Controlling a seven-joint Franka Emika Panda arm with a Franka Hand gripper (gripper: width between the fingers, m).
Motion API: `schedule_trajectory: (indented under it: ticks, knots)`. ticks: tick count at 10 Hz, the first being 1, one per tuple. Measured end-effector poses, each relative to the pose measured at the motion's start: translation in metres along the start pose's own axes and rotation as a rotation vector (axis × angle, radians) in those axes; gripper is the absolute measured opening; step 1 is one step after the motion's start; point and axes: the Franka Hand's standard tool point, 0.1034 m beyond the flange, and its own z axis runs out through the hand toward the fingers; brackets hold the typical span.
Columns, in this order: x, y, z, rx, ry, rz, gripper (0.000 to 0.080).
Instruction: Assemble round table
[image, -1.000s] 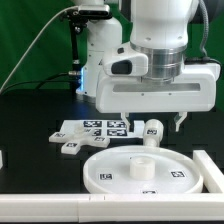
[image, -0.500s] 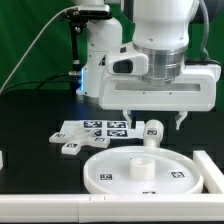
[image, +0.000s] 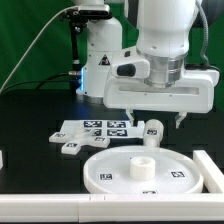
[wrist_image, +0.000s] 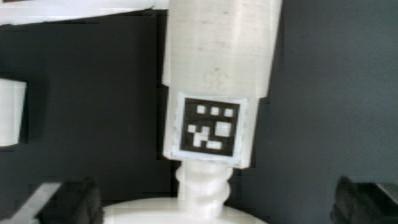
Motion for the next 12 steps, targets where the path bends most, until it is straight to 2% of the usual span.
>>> schedule_trajectory:
  ticks: [1, 3, 5, 6, 7, 8, 9, 10, 12]
  knots:
    - [-0.006, 0.004, 0.015, 0.007, 0.006, 0.031, 0.0649]
    - [-0.011, 0.002, 0.037, -0.001, 0.019, 0.030, 0.0649]
    - [-0.010, 0.001, 0.039, -0.001, 0.025, 0.031, 0.0649]
    - [-0.010, 0.002, 0.039, -0.001, 0.024, 0.031, 0.0552]
    - [-0.010, 0.002, 0.039, -0.001, 0.024, 0.031, 0.0552]
    - [-0.010, 0.002, 0.039, -0.001, 0.024, 0.031, 0.0365]
    - [-0.010, 0.002, 0.039, -0.001, 0.024, 0.031, 0.0314]
    - [-0.012, -0.001, 0.039, -0.007, 0.016, 0.028, 0.0314]
    - [-0.029, -0.023, 0.028, -0.026, 0.014, -0.045, 0.0314]
